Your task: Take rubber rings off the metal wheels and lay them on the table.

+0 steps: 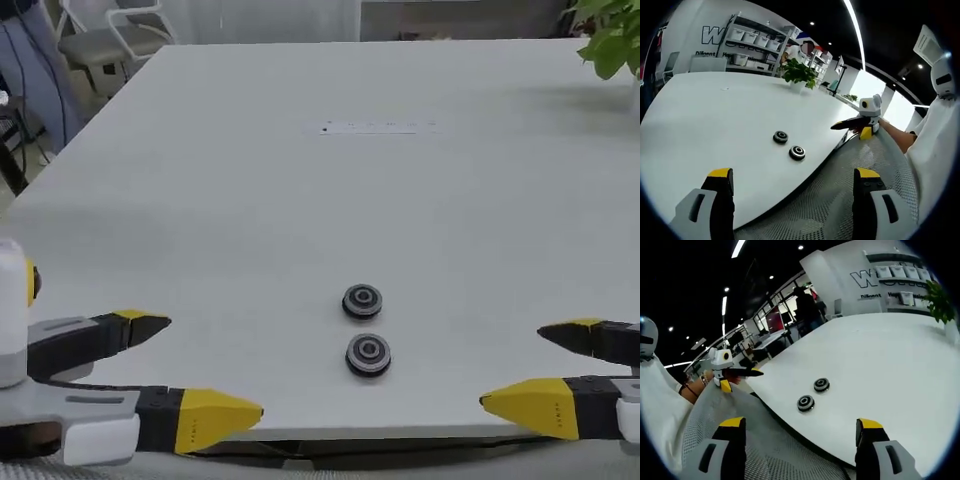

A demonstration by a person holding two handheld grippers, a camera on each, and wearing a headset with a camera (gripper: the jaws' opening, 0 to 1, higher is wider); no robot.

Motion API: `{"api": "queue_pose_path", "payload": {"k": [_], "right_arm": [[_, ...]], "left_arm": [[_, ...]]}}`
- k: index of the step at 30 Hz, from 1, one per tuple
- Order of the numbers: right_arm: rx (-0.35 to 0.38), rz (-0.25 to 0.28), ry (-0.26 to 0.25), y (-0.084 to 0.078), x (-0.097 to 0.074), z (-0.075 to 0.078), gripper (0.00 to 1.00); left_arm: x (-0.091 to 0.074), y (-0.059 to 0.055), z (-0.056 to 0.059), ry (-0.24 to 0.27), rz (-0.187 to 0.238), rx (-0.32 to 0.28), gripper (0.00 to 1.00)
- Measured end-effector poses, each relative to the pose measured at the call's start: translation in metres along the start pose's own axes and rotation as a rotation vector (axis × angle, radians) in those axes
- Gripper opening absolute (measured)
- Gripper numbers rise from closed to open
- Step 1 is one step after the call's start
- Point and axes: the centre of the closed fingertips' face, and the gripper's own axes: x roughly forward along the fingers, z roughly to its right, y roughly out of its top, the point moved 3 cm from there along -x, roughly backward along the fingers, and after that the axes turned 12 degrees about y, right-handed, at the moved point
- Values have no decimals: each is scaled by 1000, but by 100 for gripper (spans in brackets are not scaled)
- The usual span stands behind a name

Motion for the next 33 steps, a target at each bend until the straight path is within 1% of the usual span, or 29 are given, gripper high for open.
{"api": "queue_pose_path", "payload": {"k": [3,7,9,13,16,19,23,26,29,31,33], "right_arm": [[-3,-9,5,-1,1,0,89],[-4,-19,10,-2,1,-1,88],[-4,-18,9,-2,1,-1,88],[-4,-22,8,-2,1,0,88],[-3,-26,6,-3,1,0,87],[-3,-35,2,-4,1,0,87],[-5,-51,-1,-5,1,1,87],[-19,-51,10,-4,2,-1,86],[-20,-48,12,-4,2,-1,86],[-23,-56,11,-4,2,-1,87],[-25,-69,10,-5,2,-1,87]], "left_arm": [[0,0,-1,3,1,-11,99],[-1,3,-1,7,27,-34,99],[-1,4,-2,4,32,-39,99],[0,2,-1,-1,18,-34,99],[1,2,-1,-6,21,-47,99],[1,1,0,-9,15,-57,99],[1,2,-1,2,22,-35,99],[2,-1,-3,12,0,-32,99],[1,2,-3,18,19,-18,99],[0,10,-6,43,63,34,99],[0,10,-5,51,50,71,99]]}}
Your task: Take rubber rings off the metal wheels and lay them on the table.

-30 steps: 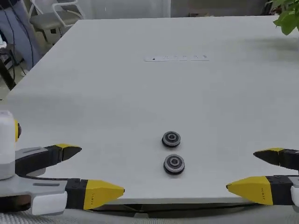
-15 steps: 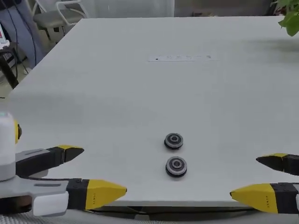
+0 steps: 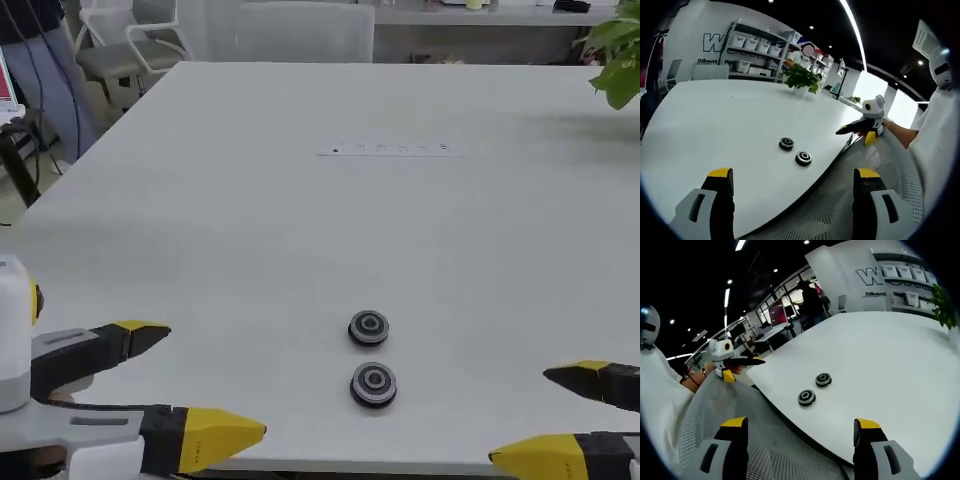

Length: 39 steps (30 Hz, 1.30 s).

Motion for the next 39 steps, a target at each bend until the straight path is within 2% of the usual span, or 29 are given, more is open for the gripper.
{"api": "queue_pose_path", "payload": {"k": [2,5,6,7,8,11,15,17,22,25,28,30,32,36,39], "right_arm": [[-14,-26,-13,-2,0,2,88],[-44,-25,-17,1,-1,2,88],[-50,-42,-25,-1,-2,4,86],[-55,-80,-41,-4,-3,6,85],[-70,-93,-50,-4,-4,8,84],[-112,-93,-61,-1,-5,9,83],[-115,-103,-83,-1,-11,13,79],[-132,-87,-91,2,-13,14,78],[-128,-74,-91,7,-19,15,76],[-126,-45,-94,15,-23,14,76],[-134,33,-83,33,-25,9,77],[-145,59,-67,43,-26,4,76],[-174,80,-66,51,-26,3,76],[-203,65,-82,58,-24,6,75],[-228,64,-69,64,-20,4,74]], "left_arm": [[0,0,1,-2,-5,21,99],[-1,0,2,-6,-21,34,93],[-2,-2,2,-12,-42,36,90],[-2,-2,2,-15,-46,36,88],[-3,-2,3,-21,-48,43,87],[-4,3,6,-27,-30,56,90],[-3,14,10,-52,6,50,90],[-5,18,12,-70,22,35,90],[-7,25,13,-62,36,51,91],[-8,31,15,-58,55,98,91],[-9,38,20,-68,71,125,92],[-9,43,24,-80,86,160,92],[-9,46,27,-82,84,200,91],[-9,49,33,-76,69,290,91],[-9,51,36,-81,64,316,91]]}}
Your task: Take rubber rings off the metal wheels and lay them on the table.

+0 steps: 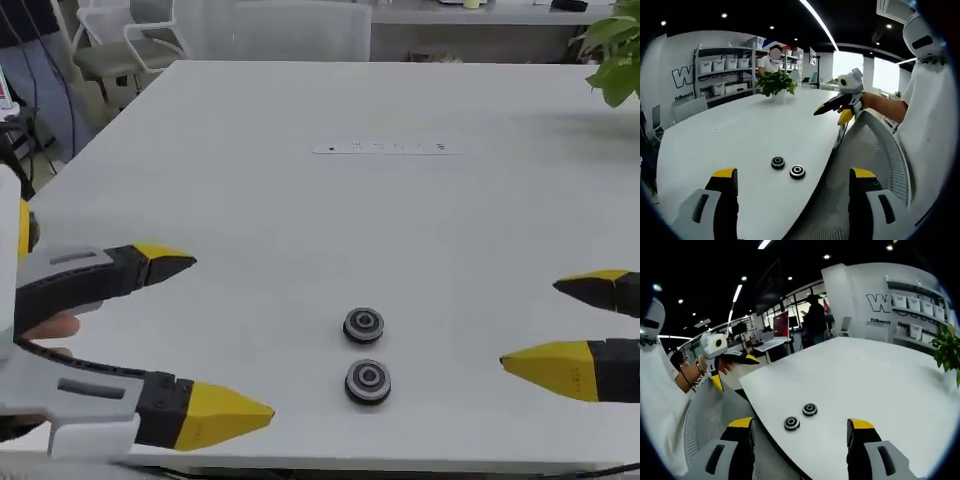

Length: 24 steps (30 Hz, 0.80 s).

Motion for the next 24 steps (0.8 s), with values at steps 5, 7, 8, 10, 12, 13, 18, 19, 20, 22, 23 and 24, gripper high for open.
{"api": "queue_pose_path", "payload": {"k": [5,7,8,10,12,13,18,19,20,22,23,24], "right_arm": [[-29,-1,10,6,8,3,71],[-48,-7,13,8,12,4,70],[-54,-8,17,9,14,4,69],[-72,-14,33,10,17,2,66],[-102,-24,36,13,21,2,63],[-118,-33,37,14,24,2,61],[-166,-48,67,22,38,1,57],[-182,-53,75,23,42,2,54],[-185,-57,74,24,46,4,52],[-198,-78,88,25,56,6,49],[-204,-85,96,26,59,6,48],[-211,-95,105,26,64,5,48]], "left_arm": [[2,11,2,-1,20,62,88],[3,16,2,-3,40,73,87],[4,18,2,-5,49,77,86],[5,21,4,-17,61,93,84],[8,24,3,-24,59,112,83],[9,25,2,-24,58,119,83],[19,33,-1,-36,61,156,78],[22,36,-2,-42,63,169,76],[27,39,-2,-47,67,185,73],[35,46,-2,-65,83,193,71],[38,48,-1,-72,89,192,70],[42,50,-1,-78,93,192,70]]}}
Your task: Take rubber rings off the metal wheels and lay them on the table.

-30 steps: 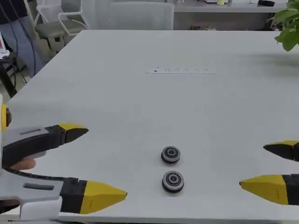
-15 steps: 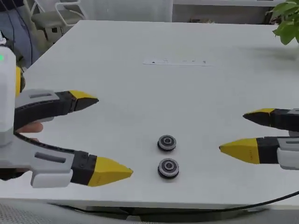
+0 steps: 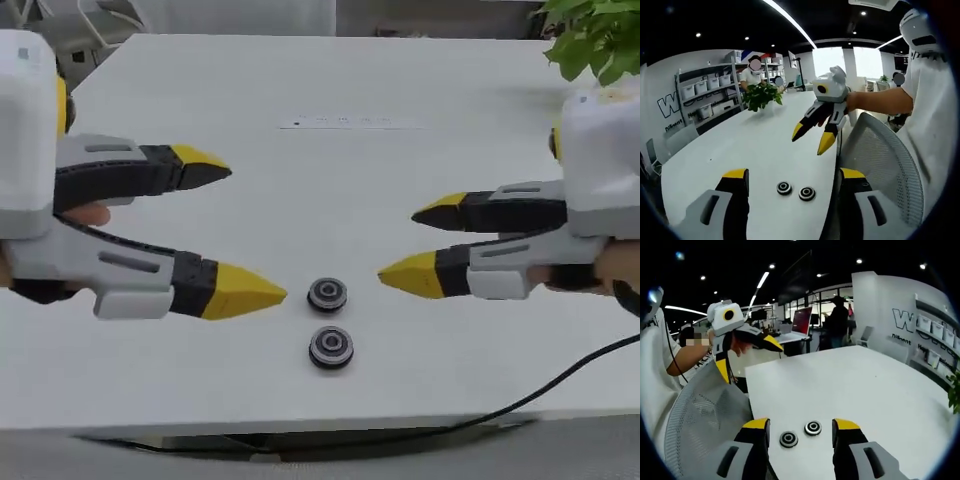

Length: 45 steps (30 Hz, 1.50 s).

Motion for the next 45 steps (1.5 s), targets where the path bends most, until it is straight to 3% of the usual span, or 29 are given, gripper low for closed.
{"api": "queue_pose_path", "payload": {"k": [6,8,12,15,19,23,28,32,34,37,41,45], "right_arm": [[-11,-57,65,-5,20,1,46],[-17,-79,68,-10,27,3,45],[-22,-142,104,-28,40,4,40],[-36,-170,124,-36,48,4,41],[-77,-220,149,-49,59,9,36],[-82,-243,168,-64,65,7,36],[-84,-288,210,-83,72,-1,33],[-100,-339,194,-98,75,-1,28],[-87,-342,192,-101,76,-1,27],[-59,-329,192,-101,77,-1,26],[-19,-295,175,-99,78,0,25],[-25,-309,180,-102,80,-3,23]], "left_arm": [[24,4,4,-76,37,15,68],[33,-2,4,-88,20,50,64],[50,-16,5,-121,0,59,59],[62,-27,5,-111,-6,62,53],[75,-47,9,-113,-51,91,50],[80,-60,13,-105,-77,132,49],[85,-68,22,-103,-68,121,45],[88,-81,35,-139,-98,113,44],[88,-88,38,-152,-112,184,44],[91,-92,42,-153,-108,164,37],[96,-106,45,-171,-146,159,32],[100,-107,39,-157,-139,148,21]]}}
